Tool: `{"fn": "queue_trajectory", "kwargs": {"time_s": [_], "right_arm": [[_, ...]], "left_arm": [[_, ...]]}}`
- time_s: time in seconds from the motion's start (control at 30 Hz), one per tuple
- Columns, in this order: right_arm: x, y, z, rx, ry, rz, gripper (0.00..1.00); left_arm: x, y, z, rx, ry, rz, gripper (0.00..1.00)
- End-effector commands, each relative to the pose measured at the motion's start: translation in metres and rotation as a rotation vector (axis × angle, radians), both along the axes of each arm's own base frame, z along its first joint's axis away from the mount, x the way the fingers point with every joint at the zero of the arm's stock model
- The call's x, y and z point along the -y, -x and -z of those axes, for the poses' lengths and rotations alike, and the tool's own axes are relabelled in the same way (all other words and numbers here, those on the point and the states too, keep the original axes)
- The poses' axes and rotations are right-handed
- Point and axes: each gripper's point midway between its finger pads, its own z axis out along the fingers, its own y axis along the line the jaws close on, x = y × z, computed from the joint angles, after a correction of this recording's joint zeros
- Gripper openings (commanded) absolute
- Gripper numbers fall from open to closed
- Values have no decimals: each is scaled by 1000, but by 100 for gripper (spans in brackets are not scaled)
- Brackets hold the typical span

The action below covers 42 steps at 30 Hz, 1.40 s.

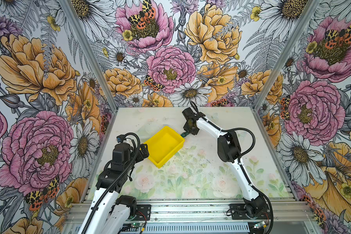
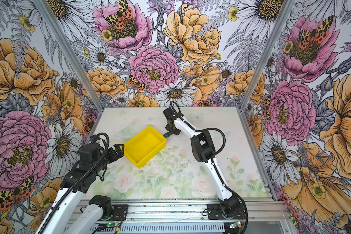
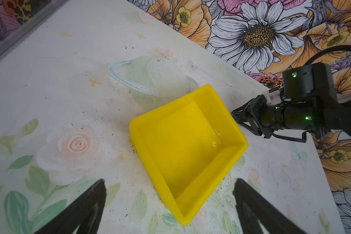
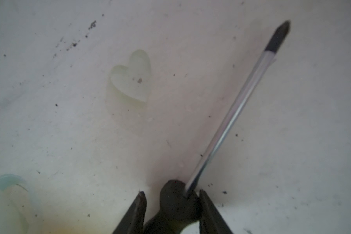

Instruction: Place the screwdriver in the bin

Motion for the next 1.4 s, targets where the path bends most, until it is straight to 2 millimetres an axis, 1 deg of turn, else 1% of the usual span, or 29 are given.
{"fn": "queue_trajectory", "kwargs": {"time_s": [0.0,0.07,0.17,0.2,0.27,0.3,0.37,0.43,0.5,0.53,0.6,0.63,0.7,0.8,0.9,1.03,1.07,1.1,1.23,1.33,1.37], "right_arm": [[32,33,33,-137,132,-14,28],[39,36,31,-137,156,-27,19],[51,39,25,-134,177,-13,2],[53,37,20,-122,182,-20,0],[52,30,3,-75,190,-56,0],[50,26,-8,-43,182,-77,0],[48,21,-36,22,173,-101,0],[47,19,-67,94,137,-107,0],[47,26,-92,140,101,-112,0],[47,34,-103,154,84,-115,0],[40,46,-129,204,31,-121,0],[35,55,-137,213,4,-128,0],[21,70,-155,232,-44,-150,0],[-15,93,-173,246,-132,-194,0],[-59,112,-179,238,-211,-236,0],[-111,117,-176,226,-283,-277,0],[-115,113,-175,229,-289,-274,0],[-135,121,-173,225,-300,-302,0],[-168,119,-159,220,-311,-333,0],[-188,115,-137,204,-306,-348,0],[-193,113,-132,199,-310,-351,0]], "left_arm": [[-8,-1,-1,18,-1,-48,99],[-9,-1,-1,18,-3,-48,99],[-10,0,-1,21,-6,-52,99],[-10,0,-3,27,-5,-53,99],[-10,1,-2,26,-4,-55,99],[-10,0,-1,24,-3,-54,99],[-9,0,-1,21,-3,-50,99],[-8,-1,0,18,-2,-49,99],[-9,-1,0,16,-6,-52,99],[-10,-2,1,15,-6,-54,99],[-10,-3,1,17,-7,-56,99],[-10,-5,2,13,-4,-55,99],[-10,-6,3,7,-3,-53,99],[-12,-7,2,11,-3,-61,99],[-15,-8,-1,21,4,-67,99],[-15,-6,-5,35,9,-66,99],[-16,-5,-5,38,9,-67,99],[-16,-4,-6,42,8,-68,99],[-17,-2,-9,56,10,-74,99],[-17,-2,-10,59,11,-75,99],[-17,-2,-10,59,11,-75,99]]}}
